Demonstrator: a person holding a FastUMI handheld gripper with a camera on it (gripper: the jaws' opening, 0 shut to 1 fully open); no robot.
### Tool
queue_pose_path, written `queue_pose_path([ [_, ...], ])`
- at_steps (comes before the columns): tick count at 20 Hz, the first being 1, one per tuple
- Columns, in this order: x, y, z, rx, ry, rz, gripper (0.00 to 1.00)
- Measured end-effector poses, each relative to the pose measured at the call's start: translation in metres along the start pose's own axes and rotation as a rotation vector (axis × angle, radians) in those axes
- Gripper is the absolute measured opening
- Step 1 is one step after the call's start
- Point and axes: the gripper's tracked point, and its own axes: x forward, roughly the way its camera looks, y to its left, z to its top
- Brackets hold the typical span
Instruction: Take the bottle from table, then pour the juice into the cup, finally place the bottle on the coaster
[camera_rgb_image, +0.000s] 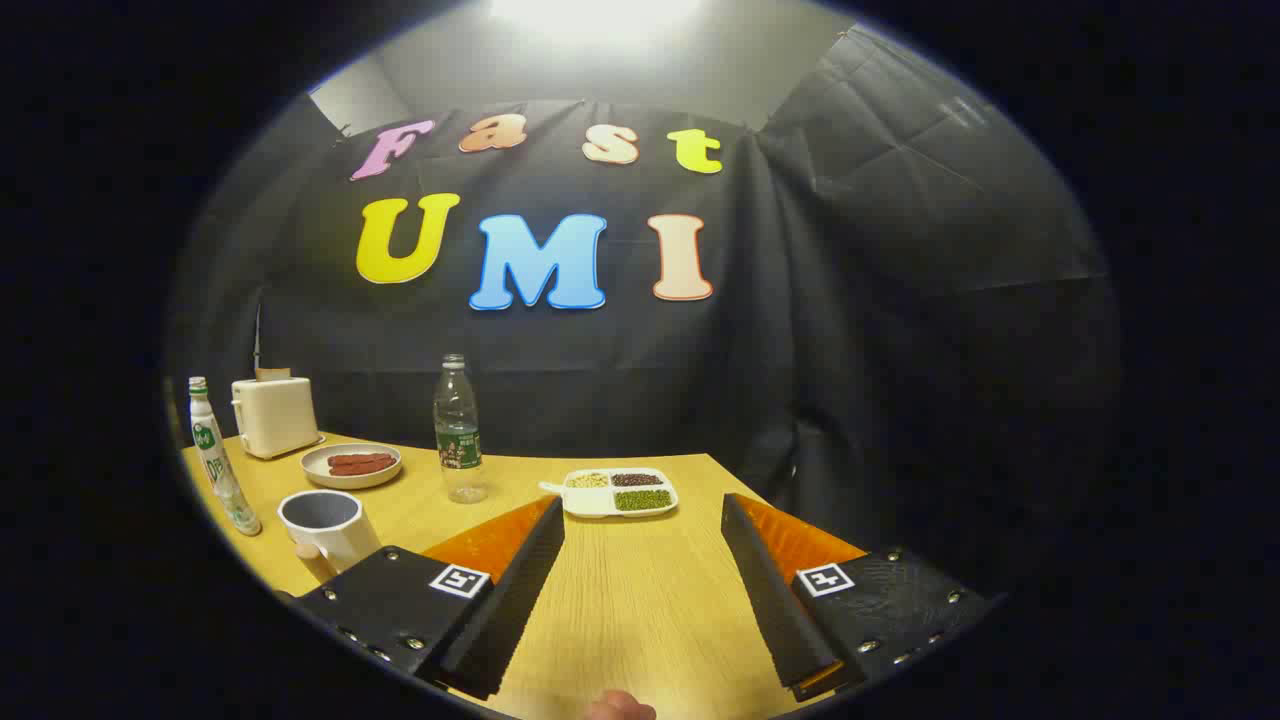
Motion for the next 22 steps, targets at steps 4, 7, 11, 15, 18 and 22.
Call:
queue_pose_path([
  [4,-0.037,0.042,0.024,-0.037,-0.029,-0.045,0.96],
  [7,-0.064,0.098,0.033,-0.006,-0.046,0.033,0.96],
  [11,-0.086,0.151,0.032,-0.016,-0.039,0.117,0.96],
  [15,-0.102,0.205,0.025,-0.026,-0.035,0.245,0.96],
  [18,-0.118,0.245,0.02,-0.026,-0.043,0.342,0.96],
  [22,-0.128,0.29,0.008,-0.05,-0.027,0.425,0.96],
])
